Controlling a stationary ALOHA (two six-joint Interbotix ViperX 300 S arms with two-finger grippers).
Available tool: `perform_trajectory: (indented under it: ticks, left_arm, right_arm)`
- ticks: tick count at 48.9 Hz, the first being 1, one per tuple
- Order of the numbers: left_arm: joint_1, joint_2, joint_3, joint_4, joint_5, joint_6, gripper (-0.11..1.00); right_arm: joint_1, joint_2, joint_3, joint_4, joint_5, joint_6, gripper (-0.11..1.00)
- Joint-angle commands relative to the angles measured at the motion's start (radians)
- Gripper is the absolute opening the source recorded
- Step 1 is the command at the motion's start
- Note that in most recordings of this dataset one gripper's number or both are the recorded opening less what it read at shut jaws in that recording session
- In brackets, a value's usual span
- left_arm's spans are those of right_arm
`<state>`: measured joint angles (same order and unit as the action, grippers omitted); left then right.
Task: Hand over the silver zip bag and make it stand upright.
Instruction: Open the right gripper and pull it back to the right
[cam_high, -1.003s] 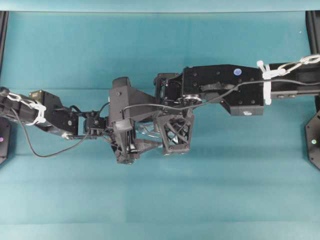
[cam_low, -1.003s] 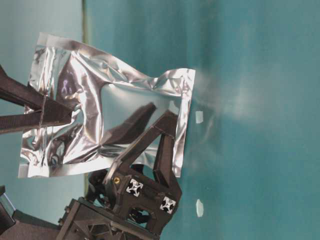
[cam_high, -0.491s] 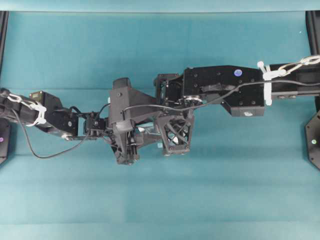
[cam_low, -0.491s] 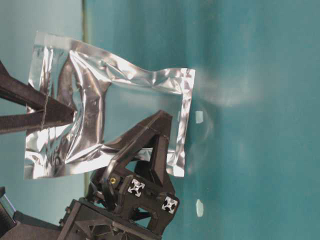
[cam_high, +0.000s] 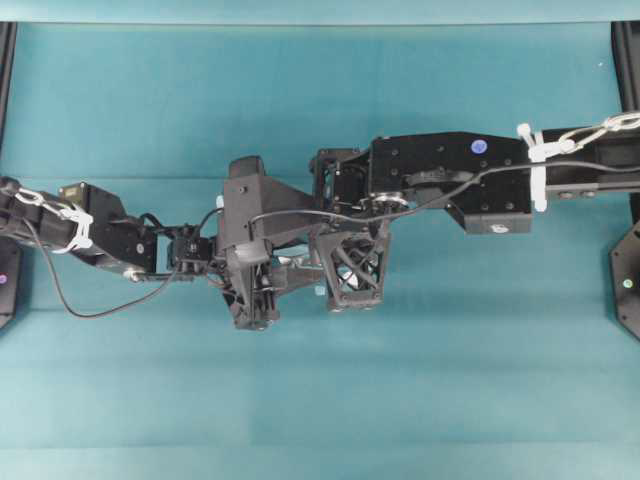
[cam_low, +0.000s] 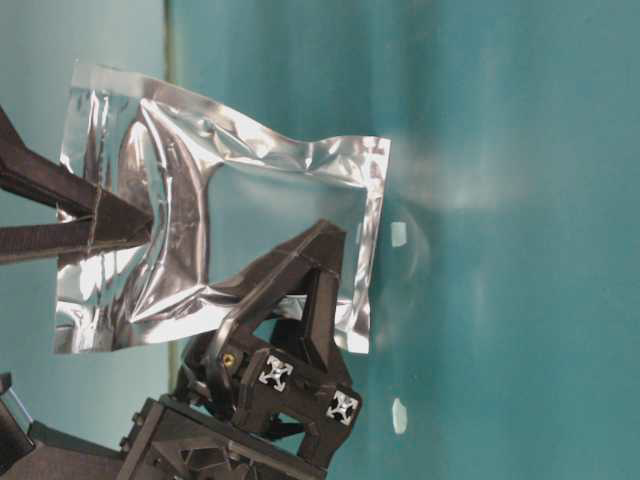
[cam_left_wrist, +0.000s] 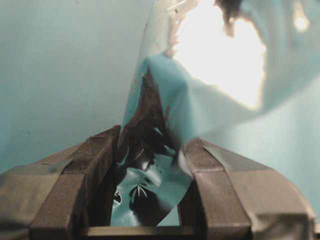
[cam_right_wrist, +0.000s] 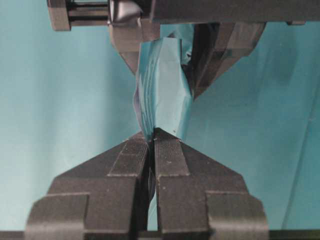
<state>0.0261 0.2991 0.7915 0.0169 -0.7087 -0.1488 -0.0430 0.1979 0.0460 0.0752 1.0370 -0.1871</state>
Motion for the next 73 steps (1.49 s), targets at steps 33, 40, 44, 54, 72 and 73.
perform_trajectory:
  ticks: [33, 40, 44, 54, 72, 73]
  left_arm:
    - [-0.018, -0.006, -0.005, 0.003, -0.005, -0.005, 0.32]
    - [-0.021, -0.008, -0.005, 0.003, -0.005, -0.006, 0.32]
    - [-0.028, -0.009, -0.006, 0.003, -0.005, -0.006, 0.32]
    - [-0.041, -0.009, -0.006, 0.003, -0.005, -0.025, 0.32]
    - [-0.04, -0.009, -0.003, 0.003, -0.005, -0.029, 0.32]
    - [-0.038, -0.009, -0.003, 0.003, -0.005, -0.029, 0.32]
  right_arm:
    - [-0.018, -0.173, 0.138, -0.058, -0.117, 0.115, 0.9]
    - [-0.017, -0.201, 0.172, -0.058, -0.143, 0.12, 0.9]
    - [-0.017, -0.218, 0.187, -0.058, -0.153, 0.121, 0.9]
    - [-0.017, -0.258, 0.224, -0.058, -0.173, 0.121, 0.9]
    - [-0.014, -0.393, 0.357, -0.06, -0.33, 0.123, 0.9]
    - [-0.012, -0.403, 0.368, -0.058, -0.342, 0.123, 0.9]
